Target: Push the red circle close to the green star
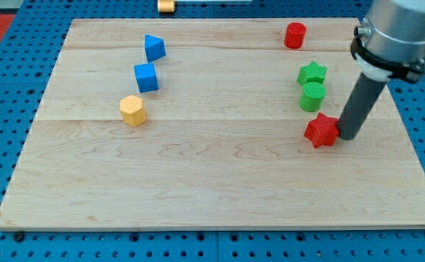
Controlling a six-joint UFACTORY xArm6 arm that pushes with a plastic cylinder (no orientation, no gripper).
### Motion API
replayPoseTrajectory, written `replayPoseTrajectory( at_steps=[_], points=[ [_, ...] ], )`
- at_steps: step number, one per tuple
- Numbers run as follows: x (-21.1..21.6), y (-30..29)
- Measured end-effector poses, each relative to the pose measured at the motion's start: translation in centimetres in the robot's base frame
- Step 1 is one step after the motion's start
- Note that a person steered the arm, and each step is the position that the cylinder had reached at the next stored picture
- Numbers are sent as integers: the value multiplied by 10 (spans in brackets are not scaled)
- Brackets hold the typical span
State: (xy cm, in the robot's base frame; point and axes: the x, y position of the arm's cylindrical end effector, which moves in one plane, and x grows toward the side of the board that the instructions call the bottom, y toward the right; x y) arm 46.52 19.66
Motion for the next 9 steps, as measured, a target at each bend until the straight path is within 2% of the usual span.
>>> replayPoseTrajectory(
  at_steps=[1, 2, 4, 5, 7, 9],
  points=[
    [0, 14],
    [-38, 49],
    [-207, 61],
    [-269, 20],
    [-269, -35],
    [-225, -18]
  ],
)
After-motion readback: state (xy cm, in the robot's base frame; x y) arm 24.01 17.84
